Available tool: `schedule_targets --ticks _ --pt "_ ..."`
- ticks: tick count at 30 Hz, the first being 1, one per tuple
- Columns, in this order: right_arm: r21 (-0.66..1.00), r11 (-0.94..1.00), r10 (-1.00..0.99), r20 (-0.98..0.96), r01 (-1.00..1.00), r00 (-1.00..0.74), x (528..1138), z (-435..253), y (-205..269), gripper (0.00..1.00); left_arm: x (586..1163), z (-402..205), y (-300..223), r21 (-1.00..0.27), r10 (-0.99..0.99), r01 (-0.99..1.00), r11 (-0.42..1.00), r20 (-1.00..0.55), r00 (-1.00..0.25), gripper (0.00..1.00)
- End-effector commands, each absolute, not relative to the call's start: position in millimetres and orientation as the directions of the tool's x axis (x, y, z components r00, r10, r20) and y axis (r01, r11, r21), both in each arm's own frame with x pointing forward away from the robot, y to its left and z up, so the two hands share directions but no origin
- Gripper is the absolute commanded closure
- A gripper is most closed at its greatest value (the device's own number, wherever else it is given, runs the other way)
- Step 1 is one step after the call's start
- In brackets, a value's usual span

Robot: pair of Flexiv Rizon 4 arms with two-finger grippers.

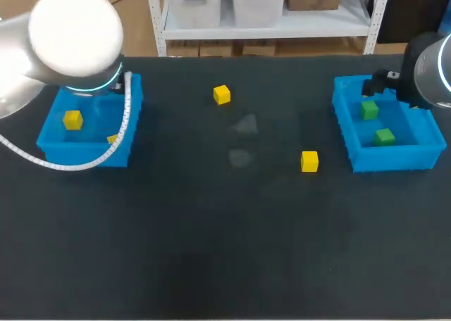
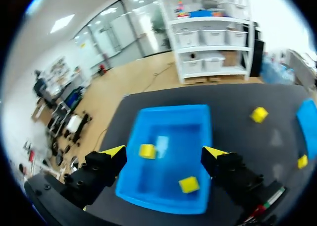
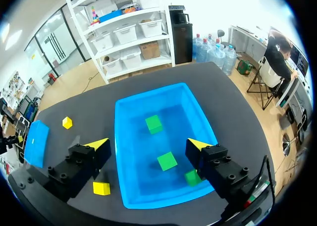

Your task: Put the green cubes in the right bin and the yellow cubes in the left bin.

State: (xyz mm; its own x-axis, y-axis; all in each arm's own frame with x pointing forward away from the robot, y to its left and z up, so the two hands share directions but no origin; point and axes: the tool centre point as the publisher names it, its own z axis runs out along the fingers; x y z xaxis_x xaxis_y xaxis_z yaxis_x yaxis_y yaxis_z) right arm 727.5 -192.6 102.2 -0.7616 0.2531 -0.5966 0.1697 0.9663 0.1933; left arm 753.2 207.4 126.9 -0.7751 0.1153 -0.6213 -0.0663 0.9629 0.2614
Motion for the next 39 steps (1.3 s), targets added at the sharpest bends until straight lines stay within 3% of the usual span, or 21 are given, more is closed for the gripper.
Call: schedule_targets --ticks 1,11,21,30,39 --pt "0.196 0.966 0.255 -0.603 0.169 -0.756 725.4 101.1 -193.2 0.0 738.8 143.9 167.6 0.188 0.267 0.191 0.963 -0.606 -0.749 0.0" --pt "0.196 0.966 0.255 -0.603 0.169 -0.756 725.4 101.1 -193.2 0.0 684.7 136.2 22.6 0.029 0.595 0.71 0.703 -0.572 -0.565 0.0" --pt "0.196 0.966 0.255 -0.603 0.169 -0.756 725.4 101.1 -193.2 0.0 661.7 99.9 -80.5 -0.096 0.662 0.826 0.555 -0.549 -0.51 0.0" --pt "0.196 0.966 0.255 -0.603 0.169 -0.756 725.4 101.1 -193.2 0.0 617.7 74.6 -119.4 -0.11 0.781 0.965 0.239 -0.569 -0.258 0.0" --pt "0.196 0.966 0.255 -0.603 0.169 -0.756 725.4 101.1 -193.2 0.0 634.5 58.5 -129.4 -0.071 0.818 0.994 0.084 -0.565 -0.109 0.0"
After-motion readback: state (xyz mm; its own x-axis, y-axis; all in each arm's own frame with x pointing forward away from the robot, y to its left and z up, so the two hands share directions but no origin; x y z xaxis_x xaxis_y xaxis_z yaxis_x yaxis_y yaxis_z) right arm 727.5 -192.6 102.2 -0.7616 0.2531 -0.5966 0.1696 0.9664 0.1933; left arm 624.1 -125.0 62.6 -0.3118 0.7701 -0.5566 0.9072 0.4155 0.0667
